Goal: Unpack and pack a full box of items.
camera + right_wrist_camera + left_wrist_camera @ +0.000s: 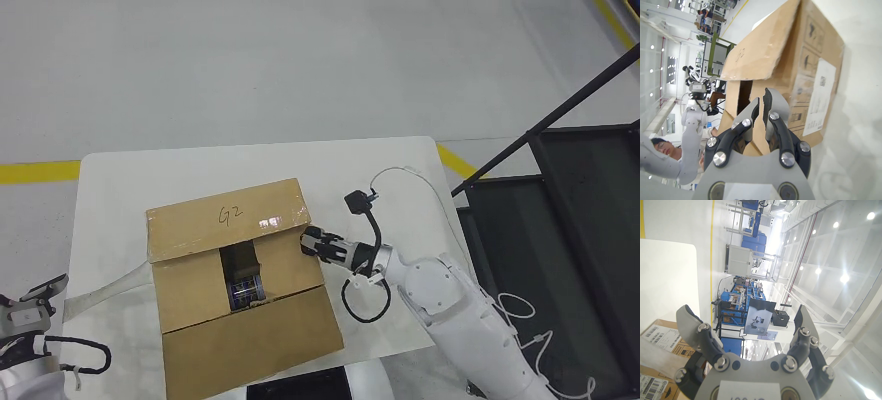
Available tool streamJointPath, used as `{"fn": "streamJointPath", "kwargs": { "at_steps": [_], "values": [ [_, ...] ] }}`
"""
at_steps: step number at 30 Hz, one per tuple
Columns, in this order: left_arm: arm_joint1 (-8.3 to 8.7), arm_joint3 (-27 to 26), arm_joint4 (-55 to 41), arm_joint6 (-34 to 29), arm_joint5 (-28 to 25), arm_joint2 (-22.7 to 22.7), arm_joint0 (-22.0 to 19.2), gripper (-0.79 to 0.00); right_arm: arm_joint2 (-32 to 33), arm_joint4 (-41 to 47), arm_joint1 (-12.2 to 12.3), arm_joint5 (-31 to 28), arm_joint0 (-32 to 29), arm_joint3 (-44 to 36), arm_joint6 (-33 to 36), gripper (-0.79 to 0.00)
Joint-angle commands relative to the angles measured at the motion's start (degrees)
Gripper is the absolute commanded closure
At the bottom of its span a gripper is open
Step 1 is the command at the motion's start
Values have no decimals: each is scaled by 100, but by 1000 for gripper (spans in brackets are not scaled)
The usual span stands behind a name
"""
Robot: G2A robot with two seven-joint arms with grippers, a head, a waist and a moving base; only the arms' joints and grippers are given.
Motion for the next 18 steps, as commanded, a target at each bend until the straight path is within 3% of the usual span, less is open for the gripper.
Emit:
{"fn": "streamJointPath", "kwargs": {
  "at_steps": [1,8,18],
  "values": [
    [0,0,0,0,0,0,0,-785,-86,53,-18,50,76,47,-32,0],
    [0,0,0,0,0,0,0,-785,-290,110,-64,254,283,192,-96,0],
    [0,0,0,0,0,0,0,-785,-317,180,-103,69,405,147,-470,0]
  ]
}}
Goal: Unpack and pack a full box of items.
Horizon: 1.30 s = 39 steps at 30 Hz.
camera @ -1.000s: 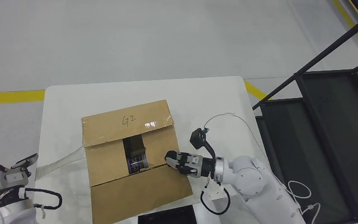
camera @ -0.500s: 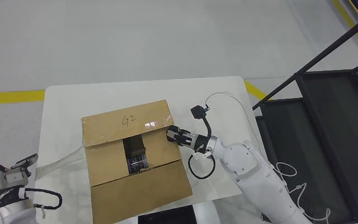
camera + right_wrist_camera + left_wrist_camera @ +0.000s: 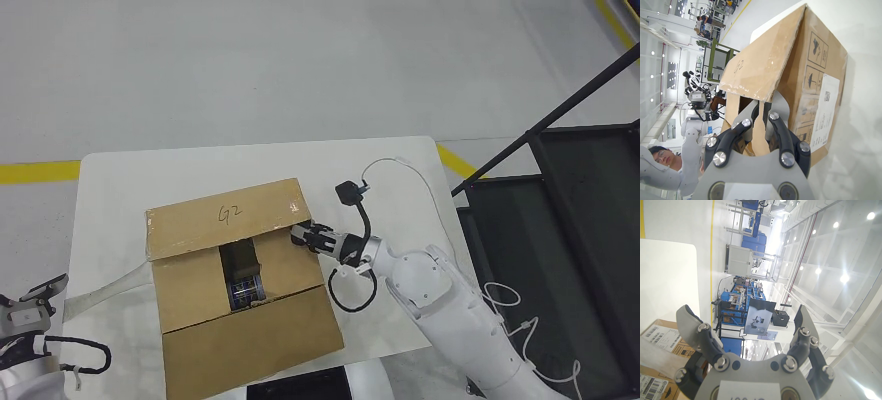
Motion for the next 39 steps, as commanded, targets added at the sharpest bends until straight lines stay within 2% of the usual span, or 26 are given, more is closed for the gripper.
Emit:
{"fn": "streamJointPath", "kwargs": {
  "at_steps": [1,11,18,34,39],
  "values": [
    [0,0,0,0,0,0,0,-785,28,-38,-3,-35,8,-47,-121,0],
    [0,0,0,0,0,0,0,-785,-208,-1320,-37,71,127,-350,-826,0],
    [0,0,0,0,0,0,0,-785,-607,-2069,-155,209,520,-239,-1490,0],
    [0,0,0,0,0,0,0,-785,-1247,-1713,-595,1017,1800,771,-2057,0],
    [0,0,0,0,0,0,0,-785,-1452,-2105,-723,1452,2200,1080,-2189,0]
  ]
}}
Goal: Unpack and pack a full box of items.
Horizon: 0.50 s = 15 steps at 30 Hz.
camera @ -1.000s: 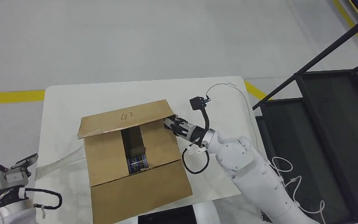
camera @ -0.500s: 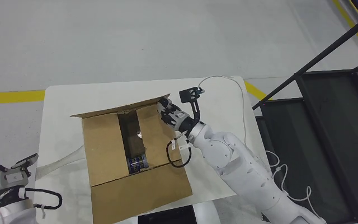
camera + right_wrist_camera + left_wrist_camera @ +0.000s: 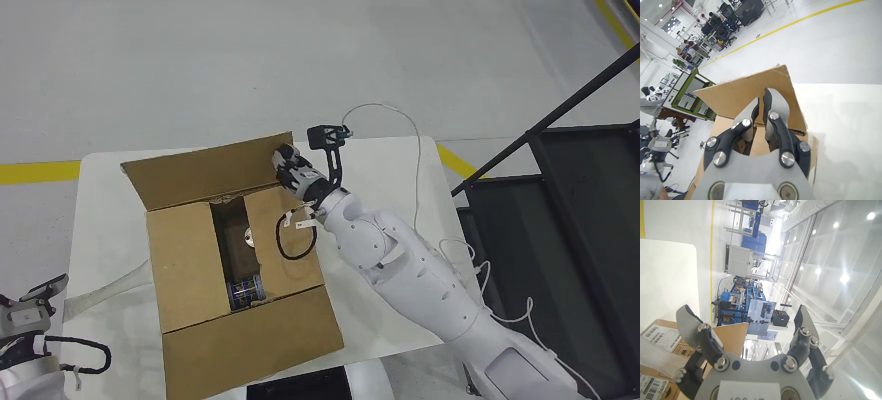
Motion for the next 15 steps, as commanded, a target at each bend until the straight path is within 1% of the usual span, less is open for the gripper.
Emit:
{"fn": "streamJointPath", "kwargs": {
  "at_steps": [1,6,15],
  "values": [
    [0,0,0,0,0,0,0,-785,-106,-179,-55,189,155,117,-23,0],
    [0,0,0,0,0,0,0,-785,-370,-407,-201,517,469,477,8,0],
    [0,0,0,0,0,0,0,-785,-617,-257,-468,616,856,1286,-30,0]
  ]
}}
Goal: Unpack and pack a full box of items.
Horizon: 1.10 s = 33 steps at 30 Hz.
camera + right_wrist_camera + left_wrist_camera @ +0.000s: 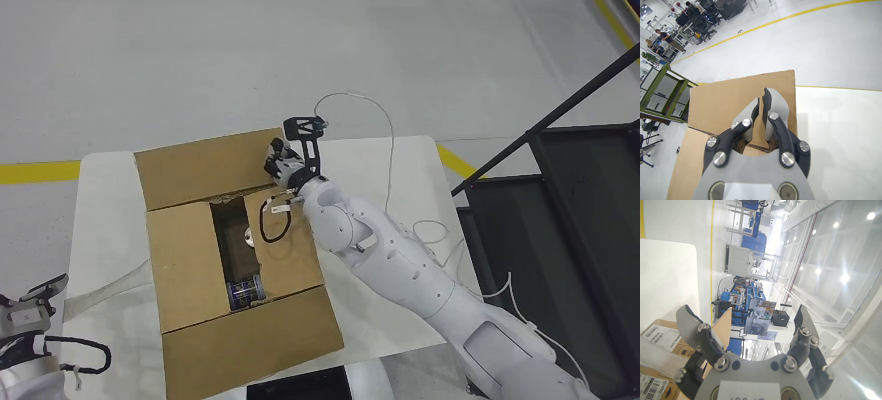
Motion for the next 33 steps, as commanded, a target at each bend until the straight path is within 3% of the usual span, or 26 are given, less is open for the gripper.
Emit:
{"fn": "streamJointPath", "kwargs": {
  "at_steps": [1,17,33],
  "values": [
    [0,0,0,0,0,0,0,-785,-21,8,-48,48,66,145,31,0],
    [0,0,0,0,0,0,0,-785,158,-22,-210,91,63,455,354,0],
    [0,0,0,0,0,0,0,-785,759,-432,-21,-386,-387,-3,1701,0]
  ]
}}
